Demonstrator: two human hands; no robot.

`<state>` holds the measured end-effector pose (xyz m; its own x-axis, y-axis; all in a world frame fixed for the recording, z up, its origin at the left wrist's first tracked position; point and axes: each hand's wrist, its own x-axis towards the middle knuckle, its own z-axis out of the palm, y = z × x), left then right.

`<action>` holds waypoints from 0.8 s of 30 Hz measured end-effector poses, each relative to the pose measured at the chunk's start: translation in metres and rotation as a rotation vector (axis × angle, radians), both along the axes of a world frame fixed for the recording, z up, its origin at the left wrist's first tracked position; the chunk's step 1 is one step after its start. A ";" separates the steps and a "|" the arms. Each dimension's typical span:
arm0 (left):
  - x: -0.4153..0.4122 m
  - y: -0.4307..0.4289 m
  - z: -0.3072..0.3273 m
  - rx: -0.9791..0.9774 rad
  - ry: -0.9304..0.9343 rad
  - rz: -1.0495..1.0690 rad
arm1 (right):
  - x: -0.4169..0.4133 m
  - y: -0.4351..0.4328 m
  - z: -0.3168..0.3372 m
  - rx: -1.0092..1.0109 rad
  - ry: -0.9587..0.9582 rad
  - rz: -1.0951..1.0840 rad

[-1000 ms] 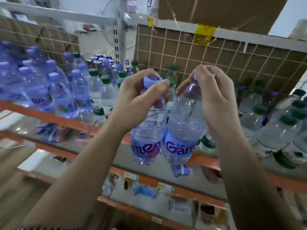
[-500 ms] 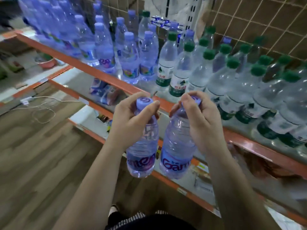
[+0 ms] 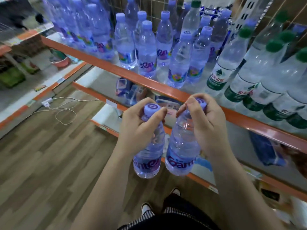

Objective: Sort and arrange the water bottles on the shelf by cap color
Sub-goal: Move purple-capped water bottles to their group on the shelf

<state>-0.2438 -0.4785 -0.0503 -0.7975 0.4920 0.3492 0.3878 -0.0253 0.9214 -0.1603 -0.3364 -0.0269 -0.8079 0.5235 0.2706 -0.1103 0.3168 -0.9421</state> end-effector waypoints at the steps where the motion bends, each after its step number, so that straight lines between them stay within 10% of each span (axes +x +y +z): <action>1: -0.007 0.000 -0.002 0.001 -0.006 0.002 | -0.006 0.000 -0.002 -0.006 0.000 -0.011; 24: -0.260 -0.006 0.022 0.083 0.147 0.387 | -0.230 0.007 0.012 0.001 0.080 0.101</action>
